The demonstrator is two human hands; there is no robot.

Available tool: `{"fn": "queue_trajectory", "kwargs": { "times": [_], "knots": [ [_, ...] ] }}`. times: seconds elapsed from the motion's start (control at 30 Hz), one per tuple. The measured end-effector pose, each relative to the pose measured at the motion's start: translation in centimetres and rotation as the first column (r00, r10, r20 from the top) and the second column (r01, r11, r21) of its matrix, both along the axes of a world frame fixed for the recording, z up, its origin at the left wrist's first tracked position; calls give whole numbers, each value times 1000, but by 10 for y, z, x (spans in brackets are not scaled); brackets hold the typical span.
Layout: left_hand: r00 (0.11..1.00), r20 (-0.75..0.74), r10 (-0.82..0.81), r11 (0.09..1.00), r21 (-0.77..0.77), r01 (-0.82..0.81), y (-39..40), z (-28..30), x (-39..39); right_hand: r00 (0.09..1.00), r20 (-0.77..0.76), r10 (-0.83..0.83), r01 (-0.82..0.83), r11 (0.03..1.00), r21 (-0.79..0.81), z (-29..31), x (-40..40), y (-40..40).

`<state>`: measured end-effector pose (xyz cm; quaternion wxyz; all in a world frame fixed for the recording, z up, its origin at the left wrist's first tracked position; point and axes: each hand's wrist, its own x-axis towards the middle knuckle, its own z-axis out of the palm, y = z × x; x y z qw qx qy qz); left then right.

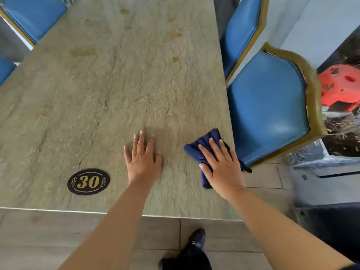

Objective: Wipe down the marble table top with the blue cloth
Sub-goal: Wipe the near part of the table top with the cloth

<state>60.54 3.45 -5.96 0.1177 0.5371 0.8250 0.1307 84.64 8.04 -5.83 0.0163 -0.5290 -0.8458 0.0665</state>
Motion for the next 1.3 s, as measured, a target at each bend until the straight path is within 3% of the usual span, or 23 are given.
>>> {"fn": "queue_trajectory", "kwargs": {
  "times": [0.07,0.13,0.23,0.3,0.47,0.53,0.6,0.7,0.77,0.9,1.03,1.13,1.3],
  "knots": [
    [998,57,8,1000,3,-8,-10,2,20,999,6,-51,51,999,-14,-1,-11,-33],
    [997,80,-19,1000,11,18,-20,6,39,989,-2,147,-147,989,7,-2,-8,-67],
    [994,98,-43,999,19,41,-27,8,56,848,8,529,-529,848,-16,5,27,-80],
    [994,112,-13,1000,27,10,-26,9,58,783,37,620,-620,784,-31,9,45,-61],
    [994,82,78,997,10,-79,4,11,55,935,20,355,-355,935,-11,2,29,16],
    [990,63,127,992,-11,-126,27,11,55,956,13,294,-294,956,-4,-1,4,46],
    [983,52,178,984,-37,-176,52,12,55,916,18,401,-401,916,-5,-2,-16,73],
    [955,56,290,956,-53,-288,86,15,56,748,25,663,-663,748,-16,1,-20,132],
    [941,5,339,939,-55,-338,99,13,58,743,3,669,-668,743,44,1,-21,190],
    [923,-69,379,922,-58,-382,106,7,63,921,8,389,-389,919,57,0,-45,288],
    [917,-92,388,916,-73,-395,109,6,63,990,62,127,-125,991,-48,1,-101,325],
    [915,-88,394,914,-62,-400,110,7,62,967,71,243,-239,969,-61,4,-136,304],
    [912,-76,403,913,-28,-406,109,8,61,803,0,595,-595,803,-27,0,-112,255]
  ]
}}
